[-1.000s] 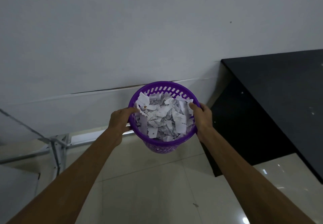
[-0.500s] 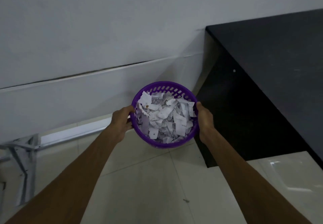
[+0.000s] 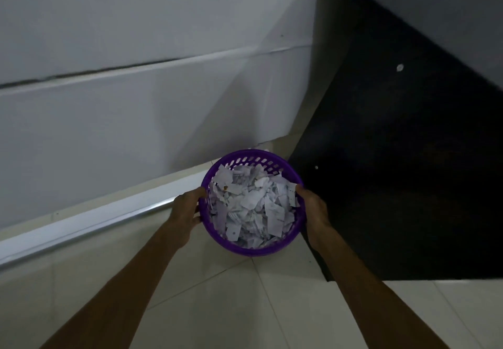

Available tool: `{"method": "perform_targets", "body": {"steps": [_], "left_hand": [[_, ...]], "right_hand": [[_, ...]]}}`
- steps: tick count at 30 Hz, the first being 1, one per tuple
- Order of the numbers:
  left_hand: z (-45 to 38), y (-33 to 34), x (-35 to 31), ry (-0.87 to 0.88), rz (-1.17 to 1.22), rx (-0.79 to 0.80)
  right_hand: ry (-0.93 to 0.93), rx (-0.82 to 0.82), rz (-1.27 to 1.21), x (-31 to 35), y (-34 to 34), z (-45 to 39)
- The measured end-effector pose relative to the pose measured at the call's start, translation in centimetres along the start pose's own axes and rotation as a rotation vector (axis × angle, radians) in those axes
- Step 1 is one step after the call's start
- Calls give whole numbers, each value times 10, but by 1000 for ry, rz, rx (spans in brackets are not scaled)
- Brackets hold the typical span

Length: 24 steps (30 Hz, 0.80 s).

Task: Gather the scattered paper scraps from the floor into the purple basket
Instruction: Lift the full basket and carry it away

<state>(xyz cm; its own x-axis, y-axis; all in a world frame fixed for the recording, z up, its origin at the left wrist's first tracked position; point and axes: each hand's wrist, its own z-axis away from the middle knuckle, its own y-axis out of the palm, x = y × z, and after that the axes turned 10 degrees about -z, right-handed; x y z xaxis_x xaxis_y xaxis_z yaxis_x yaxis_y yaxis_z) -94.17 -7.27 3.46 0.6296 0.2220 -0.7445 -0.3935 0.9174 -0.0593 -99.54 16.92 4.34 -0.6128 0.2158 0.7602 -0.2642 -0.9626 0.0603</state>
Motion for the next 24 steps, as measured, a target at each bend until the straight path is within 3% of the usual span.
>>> {"method": "perform_targets", "body": {"steps": [9,24], "left_hand": [[-68,17,40,44,-28,70],[-94,20,71,69,24,130]], "right_hand": [[40,-30,-64,-53,-2,-71],[-52,-22,52,-84,-12,-88]]}}
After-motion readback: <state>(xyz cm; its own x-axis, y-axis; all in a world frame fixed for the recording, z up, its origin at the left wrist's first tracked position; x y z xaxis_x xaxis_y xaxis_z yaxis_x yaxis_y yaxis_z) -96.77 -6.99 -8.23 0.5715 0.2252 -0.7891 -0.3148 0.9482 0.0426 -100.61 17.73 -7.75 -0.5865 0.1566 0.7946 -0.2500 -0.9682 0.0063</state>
